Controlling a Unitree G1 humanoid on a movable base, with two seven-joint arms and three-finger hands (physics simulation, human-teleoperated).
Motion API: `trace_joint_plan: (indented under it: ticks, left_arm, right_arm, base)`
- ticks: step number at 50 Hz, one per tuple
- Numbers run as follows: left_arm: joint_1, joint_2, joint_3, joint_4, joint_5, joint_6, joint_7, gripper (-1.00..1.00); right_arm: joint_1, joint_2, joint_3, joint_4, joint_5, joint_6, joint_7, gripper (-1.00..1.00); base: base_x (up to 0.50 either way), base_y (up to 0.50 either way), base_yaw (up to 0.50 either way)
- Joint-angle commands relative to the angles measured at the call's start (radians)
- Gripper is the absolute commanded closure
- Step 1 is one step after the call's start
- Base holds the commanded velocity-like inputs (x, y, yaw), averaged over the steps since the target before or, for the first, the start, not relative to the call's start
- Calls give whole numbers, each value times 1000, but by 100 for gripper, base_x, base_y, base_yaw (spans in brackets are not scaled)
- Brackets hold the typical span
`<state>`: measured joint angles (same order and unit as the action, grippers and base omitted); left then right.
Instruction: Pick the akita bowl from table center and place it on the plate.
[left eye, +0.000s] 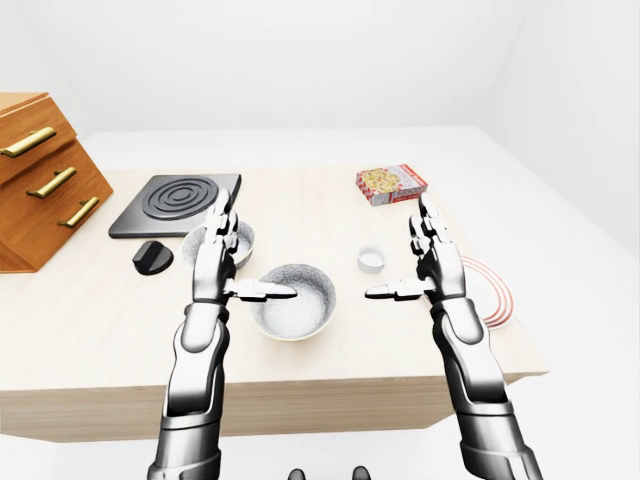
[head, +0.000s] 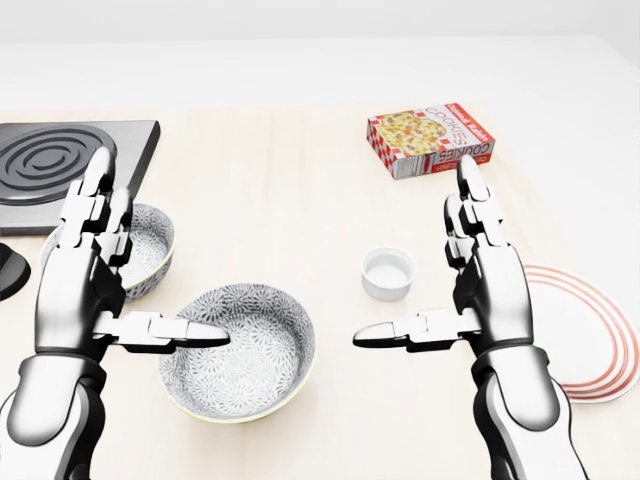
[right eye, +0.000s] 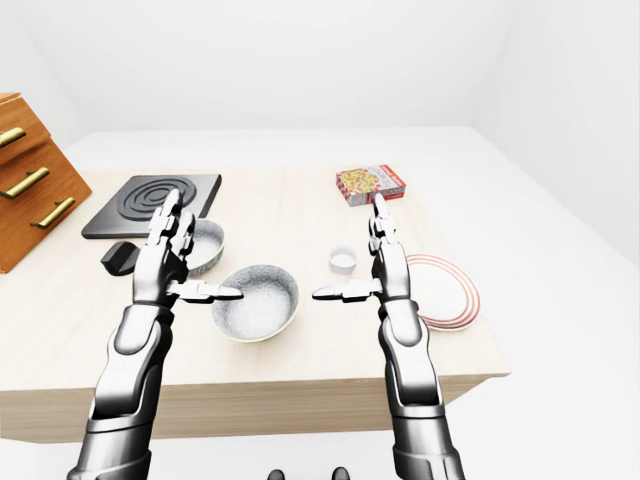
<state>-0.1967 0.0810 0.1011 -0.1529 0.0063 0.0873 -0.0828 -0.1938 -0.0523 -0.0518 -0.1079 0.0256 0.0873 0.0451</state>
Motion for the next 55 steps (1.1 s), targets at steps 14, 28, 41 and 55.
trace_joint_plan:
  ticks: [14,28,41,55]
  left_arm:
    - [-75,67,40,121,46,0,11,-100]
    - [-426,284,69,833,234,-175,111,-100]
    - [-597,352,-17,1320,483,-175,243,-100]
    - [-655,352,-91,1438,732,-175,352,-100]
  right_arm:
    - [21,8,1,-7,-18,0,1,-100]
    - [12,8,4,-7,-24,0,0,-100]
    - [21,6,0,-16,-25,0,3,-100]
    - [25,3,-4,-5,-29,0,7,-100]
  base:
    - [0,0,0]
    - [0,0,0]
    - [0,0,0]
    - [0,0,0]
